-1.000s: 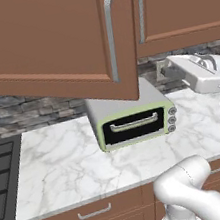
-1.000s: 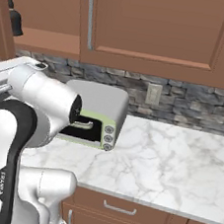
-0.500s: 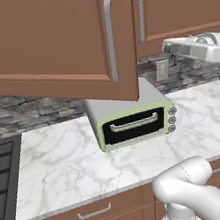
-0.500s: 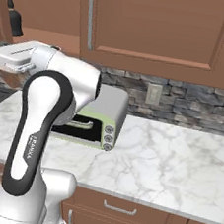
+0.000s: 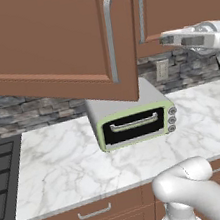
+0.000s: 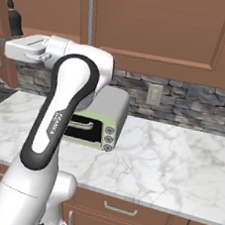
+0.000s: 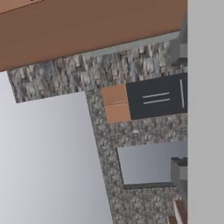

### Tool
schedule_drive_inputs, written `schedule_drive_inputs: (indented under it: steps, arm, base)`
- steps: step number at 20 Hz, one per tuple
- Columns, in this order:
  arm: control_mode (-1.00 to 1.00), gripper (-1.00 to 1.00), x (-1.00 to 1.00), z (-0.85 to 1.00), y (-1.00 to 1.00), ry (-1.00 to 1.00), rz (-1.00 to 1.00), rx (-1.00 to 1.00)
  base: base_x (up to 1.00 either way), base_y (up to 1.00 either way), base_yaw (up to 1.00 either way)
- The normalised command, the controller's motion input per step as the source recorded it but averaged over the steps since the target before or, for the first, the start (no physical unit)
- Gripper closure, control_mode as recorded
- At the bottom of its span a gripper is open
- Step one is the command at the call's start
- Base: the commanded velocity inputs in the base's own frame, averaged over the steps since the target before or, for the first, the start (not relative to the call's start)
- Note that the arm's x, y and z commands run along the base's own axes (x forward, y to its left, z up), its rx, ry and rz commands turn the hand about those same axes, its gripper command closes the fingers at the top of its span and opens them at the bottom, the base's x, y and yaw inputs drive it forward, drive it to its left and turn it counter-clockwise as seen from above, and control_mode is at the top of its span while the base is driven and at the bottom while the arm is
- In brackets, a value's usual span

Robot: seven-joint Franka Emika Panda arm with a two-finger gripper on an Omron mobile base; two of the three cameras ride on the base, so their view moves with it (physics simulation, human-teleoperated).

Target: Get the candle and the liquor from the cabinet and move them to the dining counter.

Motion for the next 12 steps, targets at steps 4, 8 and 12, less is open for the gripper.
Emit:
schedule_drive_inputs:
  steps: [4,8,12]
  arm:
    - [-1.0,-1.0,0.27,0.0,0.0,-0.06,0.01,-0.04]
    - [-1.0,-1.0,0.21,-0.01,0.0,-0.12,0.0,-0.01]
    - [-1.0,-1.0,0.42,-0.06,0.0,-0.08,0.0,0.0]
  base:
    - [0.0,0.0,0.0]
    - [0.0,0.0,0.0]
    - [0.0,0.0,0.0]
